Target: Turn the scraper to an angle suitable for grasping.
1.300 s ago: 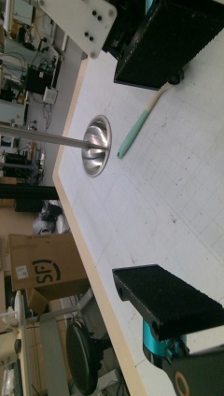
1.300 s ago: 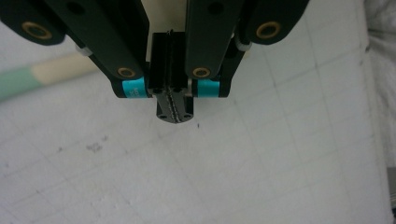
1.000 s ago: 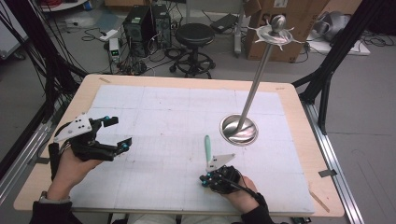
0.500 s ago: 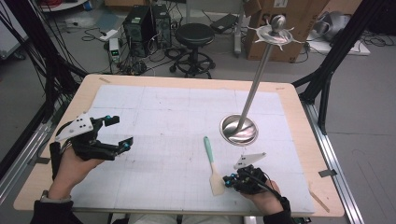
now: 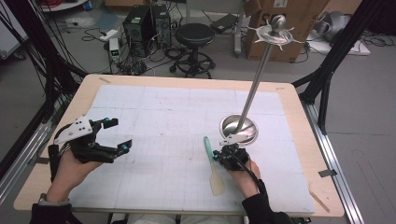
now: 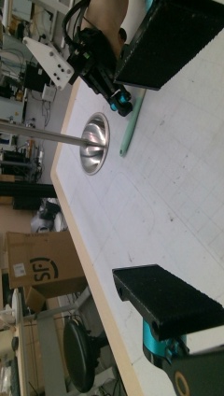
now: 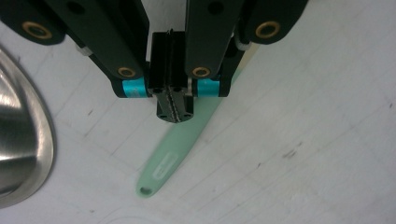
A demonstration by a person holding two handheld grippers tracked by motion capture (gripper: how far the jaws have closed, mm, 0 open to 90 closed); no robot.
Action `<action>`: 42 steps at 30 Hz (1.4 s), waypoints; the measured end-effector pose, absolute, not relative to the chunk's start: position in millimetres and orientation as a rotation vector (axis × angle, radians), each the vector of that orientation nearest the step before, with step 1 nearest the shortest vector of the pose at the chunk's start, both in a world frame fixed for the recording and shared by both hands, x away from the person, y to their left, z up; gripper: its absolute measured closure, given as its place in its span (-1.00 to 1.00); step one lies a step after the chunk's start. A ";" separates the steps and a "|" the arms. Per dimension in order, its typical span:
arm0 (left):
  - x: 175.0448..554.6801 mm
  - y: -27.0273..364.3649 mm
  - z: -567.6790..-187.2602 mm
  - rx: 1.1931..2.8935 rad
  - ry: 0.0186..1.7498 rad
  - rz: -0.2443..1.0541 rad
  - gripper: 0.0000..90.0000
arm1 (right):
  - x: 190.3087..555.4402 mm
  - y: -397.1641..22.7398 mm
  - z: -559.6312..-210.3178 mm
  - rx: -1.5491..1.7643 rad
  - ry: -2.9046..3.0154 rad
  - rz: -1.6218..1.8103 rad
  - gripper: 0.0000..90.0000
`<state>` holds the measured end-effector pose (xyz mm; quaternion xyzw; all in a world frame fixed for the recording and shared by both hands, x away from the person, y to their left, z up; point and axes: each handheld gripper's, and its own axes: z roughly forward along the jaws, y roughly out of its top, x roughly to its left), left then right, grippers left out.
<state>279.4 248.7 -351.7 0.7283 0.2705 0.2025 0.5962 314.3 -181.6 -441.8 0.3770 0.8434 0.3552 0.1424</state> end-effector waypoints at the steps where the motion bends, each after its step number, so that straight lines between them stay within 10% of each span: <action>1: 278.6 250.0 -351.6 1.690 0.633 0.472 -0.84 | 316.2 -180.1 -442.3 1.095 2.440 1.035 1.00; 31: 276.2 256.3 -347.7 1.672 0.637 0.485 -0.84 | 292.5 -105.3 -422.7 0.605 2.697 1.188 0.99; 33: 275.8 257.1 -347.1 1.668 0.640 0.487 -0.84 | 289.3 -109.7 -414.4 0.593 2.681 1.209 0.91; 39: 274.9 258.4 -346.4 1.668 0.641 0.491 -0.84 | 280.5 -119.9 -398.1 0.647 2.715 1.247 -0.41; 42: 274.9 257.6 -345.4 1.670 0.635 0.488 -0.83 | 274.9 -120.0 -389.9 0.596 2.735 1.295 -0.64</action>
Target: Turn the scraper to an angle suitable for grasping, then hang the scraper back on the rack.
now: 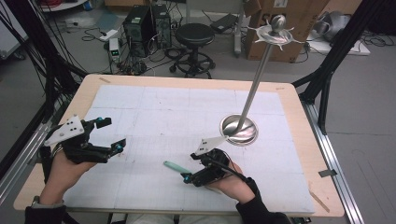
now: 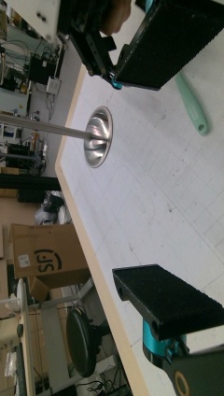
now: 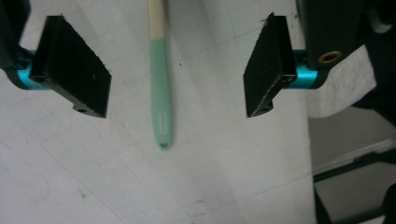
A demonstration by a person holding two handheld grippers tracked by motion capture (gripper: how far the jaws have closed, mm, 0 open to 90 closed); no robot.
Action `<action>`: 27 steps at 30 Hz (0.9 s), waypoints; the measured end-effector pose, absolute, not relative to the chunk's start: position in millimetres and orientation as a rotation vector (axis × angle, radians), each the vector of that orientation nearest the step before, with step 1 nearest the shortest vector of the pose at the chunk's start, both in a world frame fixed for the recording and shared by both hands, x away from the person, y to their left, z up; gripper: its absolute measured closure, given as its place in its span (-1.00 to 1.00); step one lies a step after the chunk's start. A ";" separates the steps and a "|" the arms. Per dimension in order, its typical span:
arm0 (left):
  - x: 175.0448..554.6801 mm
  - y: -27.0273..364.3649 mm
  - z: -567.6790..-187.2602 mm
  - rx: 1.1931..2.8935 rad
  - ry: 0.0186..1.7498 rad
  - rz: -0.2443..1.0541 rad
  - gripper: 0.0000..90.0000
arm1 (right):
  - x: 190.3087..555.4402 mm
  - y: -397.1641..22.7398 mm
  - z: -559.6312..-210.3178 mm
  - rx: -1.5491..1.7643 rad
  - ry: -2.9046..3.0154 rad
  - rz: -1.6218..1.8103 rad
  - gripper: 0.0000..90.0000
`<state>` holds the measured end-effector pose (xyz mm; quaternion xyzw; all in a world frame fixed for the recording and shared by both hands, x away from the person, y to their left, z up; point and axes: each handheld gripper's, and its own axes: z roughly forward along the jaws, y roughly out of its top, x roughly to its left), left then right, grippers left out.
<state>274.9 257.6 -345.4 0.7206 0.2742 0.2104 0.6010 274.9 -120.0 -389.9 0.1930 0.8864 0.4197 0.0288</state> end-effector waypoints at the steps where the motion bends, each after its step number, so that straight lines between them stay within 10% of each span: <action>1: 274.9 257.4 -345.2 1.668 0.634 0.486 -0.83 | 272.8 -119.3 -386.5 0.551 2.739 1.273 -0.78; 27: 274.8 259.2 -351.5 1.701 0.649 0.467 -0.83 | 289.1 -120.7 -407.5 0.645 2.892 0.884 -0.32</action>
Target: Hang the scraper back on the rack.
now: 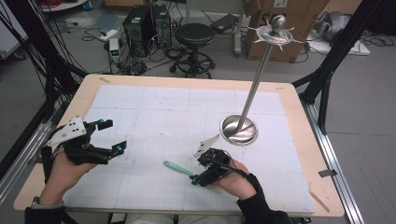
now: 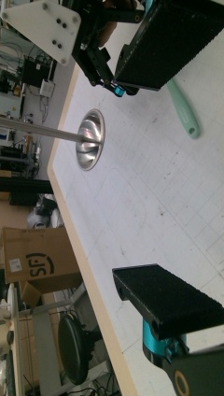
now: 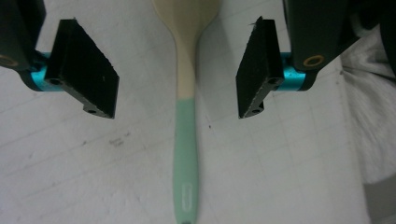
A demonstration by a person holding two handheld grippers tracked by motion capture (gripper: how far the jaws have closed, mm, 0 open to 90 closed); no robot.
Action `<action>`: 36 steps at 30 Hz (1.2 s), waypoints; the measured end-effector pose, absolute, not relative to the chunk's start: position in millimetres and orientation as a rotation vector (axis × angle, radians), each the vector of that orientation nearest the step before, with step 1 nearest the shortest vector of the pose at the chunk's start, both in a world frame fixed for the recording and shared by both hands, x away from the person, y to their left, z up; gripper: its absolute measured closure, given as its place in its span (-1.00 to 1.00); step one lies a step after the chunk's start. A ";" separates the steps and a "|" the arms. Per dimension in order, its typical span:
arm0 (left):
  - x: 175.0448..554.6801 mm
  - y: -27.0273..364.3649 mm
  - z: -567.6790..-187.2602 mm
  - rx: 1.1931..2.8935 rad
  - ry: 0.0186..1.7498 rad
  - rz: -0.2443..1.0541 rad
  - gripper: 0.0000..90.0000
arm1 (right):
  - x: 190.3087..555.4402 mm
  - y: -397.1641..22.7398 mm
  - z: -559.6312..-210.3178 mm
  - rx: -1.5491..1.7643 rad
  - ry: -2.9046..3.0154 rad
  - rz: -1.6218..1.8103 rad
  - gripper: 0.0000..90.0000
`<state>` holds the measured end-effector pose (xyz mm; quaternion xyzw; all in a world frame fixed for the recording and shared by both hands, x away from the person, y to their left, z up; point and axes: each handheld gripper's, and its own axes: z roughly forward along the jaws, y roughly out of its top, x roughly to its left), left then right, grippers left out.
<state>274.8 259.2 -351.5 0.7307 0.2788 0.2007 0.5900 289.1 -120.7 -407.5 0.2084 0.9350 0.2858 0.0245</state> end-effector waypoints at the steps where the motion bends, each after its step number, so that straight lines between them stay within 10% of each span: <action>1: 274.5 259.7 -352.1 1.698 0.654 0.467 -0.83 | 289.3 -117.8 -408.8 0.679 2.898 0.840 -0.27; 24: 271.6 264.3 -355.5 1.701 0.674 0.474 -0.83 | 286.8 -102.4 -415.0 0.665 2.940 0.581 0.63; 36: 270.2 265.0 -355.3 1.700 0.678 0.478 -0.83 | 286.2 -102.2 -414.6 0.619 2.950 0.573 0.79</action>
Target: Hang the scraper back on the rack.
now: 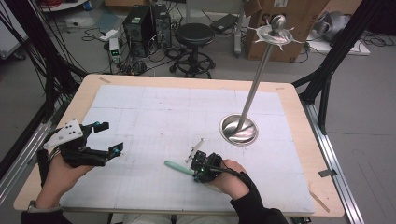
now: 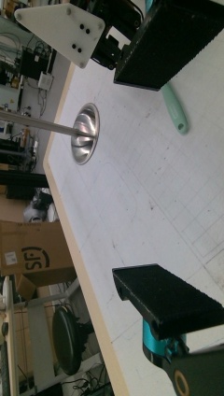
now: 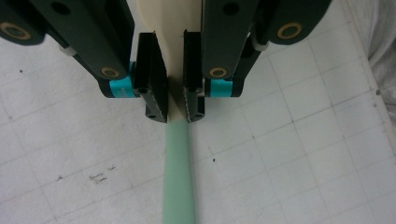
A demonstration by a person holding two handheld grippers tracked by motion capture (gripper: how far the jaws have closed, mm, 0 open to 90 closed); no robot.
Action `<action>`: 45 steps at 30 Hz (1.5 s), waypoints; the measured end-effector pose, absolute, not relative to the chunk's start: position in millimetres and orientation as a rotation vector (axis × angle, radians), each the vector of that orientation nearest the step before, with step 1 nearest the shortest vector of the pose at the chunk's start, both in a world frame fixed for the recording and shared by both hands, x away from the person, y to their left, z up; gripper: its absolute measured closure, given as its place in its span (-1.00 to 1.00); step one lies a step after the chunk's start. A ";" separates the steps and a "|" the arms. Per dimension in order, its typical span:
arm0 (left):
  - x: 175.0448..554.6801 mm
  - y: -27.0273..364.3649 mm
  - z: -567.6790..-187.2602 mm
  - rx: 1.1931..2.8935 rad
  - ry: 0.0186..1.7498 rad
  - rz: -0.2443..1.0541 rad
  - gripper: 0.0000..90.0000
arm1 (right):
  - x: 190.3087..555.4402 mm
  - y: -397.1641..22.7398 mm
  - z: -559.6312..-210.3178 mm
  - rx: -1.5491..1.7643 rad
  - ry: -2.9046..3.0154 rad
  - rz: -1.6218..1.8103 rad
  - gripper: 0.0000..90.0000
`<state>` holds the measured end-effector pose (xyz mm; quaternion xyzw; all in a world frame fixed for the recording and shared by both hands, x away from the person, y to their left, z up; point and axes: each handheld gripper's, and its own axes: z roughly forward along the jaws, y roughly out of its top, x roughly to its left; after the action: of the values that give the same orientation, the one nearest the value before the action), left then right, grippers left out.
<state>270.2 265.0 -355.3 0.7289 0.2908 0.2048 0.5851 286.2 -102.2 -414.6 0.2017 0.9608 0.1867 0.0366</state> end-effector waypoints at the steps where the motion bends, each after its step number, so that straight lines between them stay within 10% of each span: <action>1: 270.6 264.8 -355.3 1.703 0.675 0.476 -0.83 | 286.7 -104.1 -415.1 0.627 2.949 0.595 0.79; 45: 280.2 251.5 -356.7 1.710 0.655 0.448 -0.83 | 279.8 -237.1 -338.6 0.805 2.298 1.480 0.80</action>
<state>280.2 251.5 -356.7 0.7340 0.2812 0.1923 0.5876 279.8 -237.1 -338.6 0.2795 0.7979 0.5138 0.1455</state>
